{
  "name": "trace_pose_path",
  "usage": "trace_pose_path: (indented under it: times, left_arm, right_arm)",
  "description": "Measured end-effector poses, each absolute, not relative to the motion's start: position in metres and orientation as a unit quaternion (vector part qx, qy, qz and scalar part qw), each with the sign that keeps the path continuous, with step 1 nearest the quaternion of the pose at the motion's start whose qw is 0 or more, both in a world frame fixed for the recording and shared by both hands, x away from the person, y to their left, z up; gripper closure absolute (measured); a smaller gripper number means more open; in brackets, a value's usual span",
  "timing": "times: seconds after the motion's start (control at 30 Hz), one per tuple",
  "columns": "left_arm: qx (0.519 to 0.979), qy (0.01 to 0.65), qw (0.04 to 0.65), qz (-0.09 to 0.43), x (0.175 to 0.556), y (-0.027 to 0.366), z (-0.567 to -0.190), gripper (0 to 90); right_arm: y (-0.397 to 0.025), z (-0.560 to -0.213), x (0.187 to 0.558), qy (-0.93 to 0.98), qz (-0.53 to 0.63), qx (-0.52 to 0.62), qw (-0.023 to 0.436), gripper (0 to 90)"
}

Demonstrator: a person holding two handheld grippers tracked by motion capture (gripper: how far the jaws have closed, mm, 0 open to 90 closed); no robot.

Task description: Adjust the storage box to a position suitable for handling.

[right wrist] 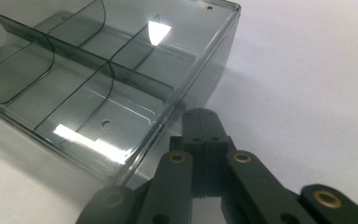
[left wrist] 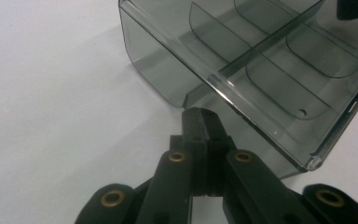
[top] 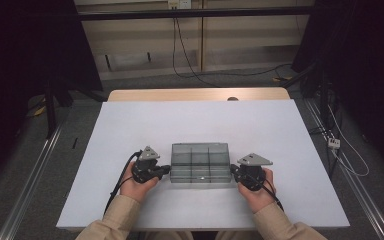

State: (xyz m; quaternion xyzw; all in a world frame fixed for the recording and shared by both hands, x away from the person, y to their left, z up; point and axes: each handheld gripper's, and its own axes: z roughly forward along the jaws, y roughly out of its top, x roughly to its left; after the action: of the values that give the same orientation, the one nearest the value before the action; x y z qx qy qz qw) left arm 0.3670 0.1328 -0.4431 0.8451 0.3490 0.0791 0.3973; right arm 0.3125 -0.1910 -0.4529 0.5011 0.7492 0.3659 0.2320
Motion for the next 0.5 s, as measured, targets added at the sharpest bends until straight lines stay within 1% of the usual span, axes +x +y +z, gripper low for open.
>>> trace_pose_path:
  times: [0.07,0.37,0.5]
  left_arm:
    - [0.851,0.341,0.392,0.082,0.364,0.133,-0.442,90.0]
    - [0.849,0.344,0.394,0.07,0.354,0.132,-0.442,90.0]
    - [0.851,0.341,0.392,0.075,0.35,0.132,-0.443,90.0]
  right_arm:
    - [-0.192,-0.453,0.31,0.749,0.367,0.502,0.23,90.0]
    - [-0.197,-0.454,0.299,0.753,0.372,0.497,0.22,90.0]
    - [-0.197,-0.454,0.295,0.753,0.375,0.496,0.214,90.0]
